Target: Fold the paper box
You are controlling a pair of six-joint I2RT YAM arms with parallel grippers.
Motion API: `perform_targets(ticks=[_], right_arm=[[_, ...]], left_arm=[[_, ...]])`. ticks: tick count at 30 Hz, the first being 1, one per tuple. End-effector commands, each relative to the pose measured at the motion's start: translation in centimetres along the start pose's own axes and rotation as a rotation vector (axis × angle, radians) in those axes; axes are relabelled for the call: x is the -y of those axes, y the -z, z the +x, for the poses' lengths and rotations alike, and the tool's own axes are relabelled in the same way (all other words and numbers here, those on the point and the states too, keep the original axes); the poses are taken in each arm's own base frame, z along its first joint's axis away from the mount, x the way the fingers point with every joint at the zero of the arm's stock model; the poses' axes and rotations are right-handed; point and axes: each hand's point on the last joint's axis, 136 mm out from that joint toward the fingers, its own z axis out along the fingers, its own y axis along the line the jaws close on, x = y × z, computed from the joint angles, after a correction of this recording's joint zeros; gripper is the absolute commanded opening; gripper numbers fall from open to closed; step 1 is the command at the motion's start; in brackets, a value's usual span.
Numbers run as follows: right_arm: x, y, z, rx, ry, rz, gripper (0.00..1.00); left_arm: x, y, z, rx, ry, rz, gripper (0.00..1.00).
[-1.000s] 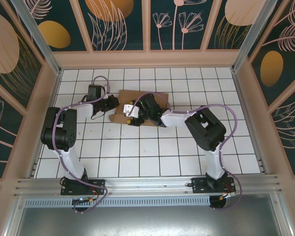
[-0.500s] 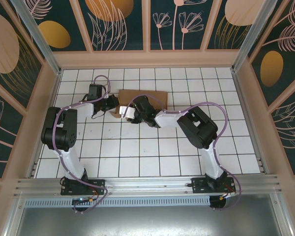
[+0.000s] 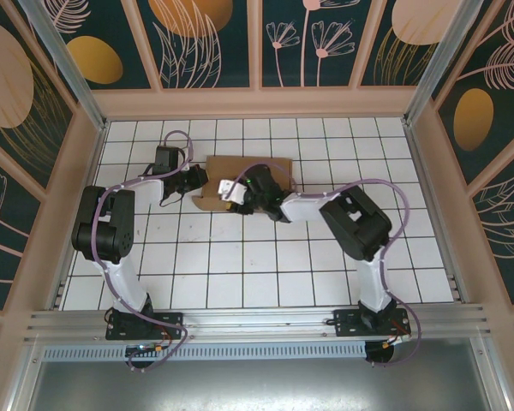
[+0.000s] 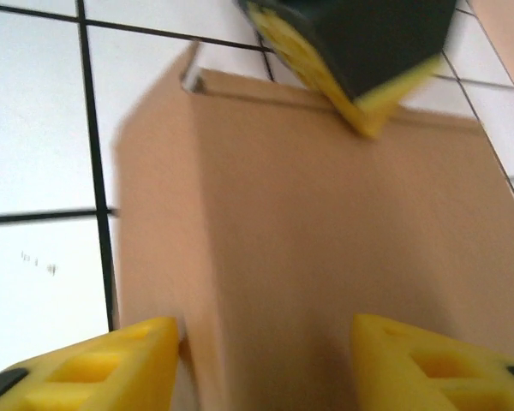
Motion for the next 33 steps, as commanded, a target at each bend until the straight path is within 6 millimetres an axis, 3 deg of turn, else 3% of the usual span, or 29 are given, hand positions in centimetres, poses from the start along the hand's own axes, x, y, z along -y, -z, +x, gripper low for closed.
perform_targets(ticks=[1,5,10,17,20,22,25,28,31,33], right_arm=[[2.8,4.2,-3.7,0.151,-0.057,0.037,0.64],[0.7,5.6,0.2,0.027,0.112,-0.023,0.7],[0.5,7.7,3.4,-0.036,0.097,-0.094,0.69],[0.9,7.0,7.5,-0.161,0.111,-0.02,0.69],[2.1,5.8,9.4,-0.269,0.189,0.097,0.61],[3.0,5.5,9.9,-0.3,0.243,0.188,0.53],[5.1,6.1,9.0,-0.268,0.292,0.364,0.37],[5.7,6.9,8.2,-0.226,0.314,0.416,0.32],[5.2,7.2,7.4,-0.178,0.299,0.386,0.36],[4.4,7.7,6.3,-0.124,0.286,0.346,0.5]], left_arm=[[-3.0,-0.8,3.5,-0.118,0.038,-0.109,0.09],[-2.9,-0.7,3.4,-0.115,0.033,-0.108,0.09],[-2.9,-0.7,3.3,-0.112,0.033,-0.11,0.09],[-2.7,-0.7,3.2,-0.111,0.038,-0.096,0.09],[-2.5,-0.9,3.2,-0.115,0.035,-0.083,0.09],[-2.4,-0.9,3.4,-0.122,0.029,-0.076,0.09],[-2.1,-1.0,3.5,-0.127,0.013,-0.074,0.09],[-1.8,-1.1,3.6,-0.13,0.006,-0.065,0.09],[-1.7,-1.2,3.7,-0.133,0.006,-0.055,0.09],[-1.6,-1.1,3.6,-0.129,0.004,-0.057,0.09]])
